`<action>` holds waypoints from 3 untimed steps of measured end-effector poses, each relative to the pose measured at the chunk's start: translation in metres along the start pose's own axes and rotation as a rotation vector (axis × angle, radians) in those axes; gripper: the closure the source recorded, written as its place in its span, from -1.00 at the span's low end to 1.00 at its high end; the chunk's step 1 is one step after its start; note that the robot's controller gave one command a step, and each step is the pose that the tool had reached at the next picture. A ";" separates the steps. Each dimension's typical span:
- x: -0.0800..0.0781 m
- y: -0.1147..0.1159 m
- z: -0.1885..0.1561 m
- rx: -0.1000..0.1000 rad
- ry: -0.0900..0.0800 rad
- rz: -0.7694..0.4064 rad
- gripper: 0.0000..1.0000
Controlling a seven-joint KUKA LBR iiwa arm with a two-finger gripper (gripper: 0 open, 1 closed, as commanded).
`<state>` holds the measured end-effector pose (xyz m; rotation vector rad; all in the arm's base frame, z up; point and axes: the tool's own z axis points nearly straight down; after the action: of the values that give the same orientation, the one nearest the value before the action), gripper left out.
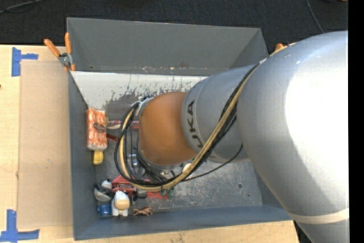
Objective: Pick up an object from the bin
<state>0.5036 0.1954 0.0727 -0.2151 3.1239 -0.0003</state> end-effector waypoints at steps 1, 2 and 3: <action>0.000 0.000 0.000 0.000 0.000 0.001 1.00; -0.001 0.001 -0.061 0.003 0.009 0.019 1.00; -0.004 -0.003 -0.087 0.002 0.001 0.002 1.00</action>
Offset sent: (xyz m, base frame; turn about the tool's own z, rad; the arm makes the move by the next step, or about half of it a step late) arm 0.0057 0.0070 0.1409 0.0452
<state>0.5072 0.1927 0.1595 -0.2127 3.1253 -0.0029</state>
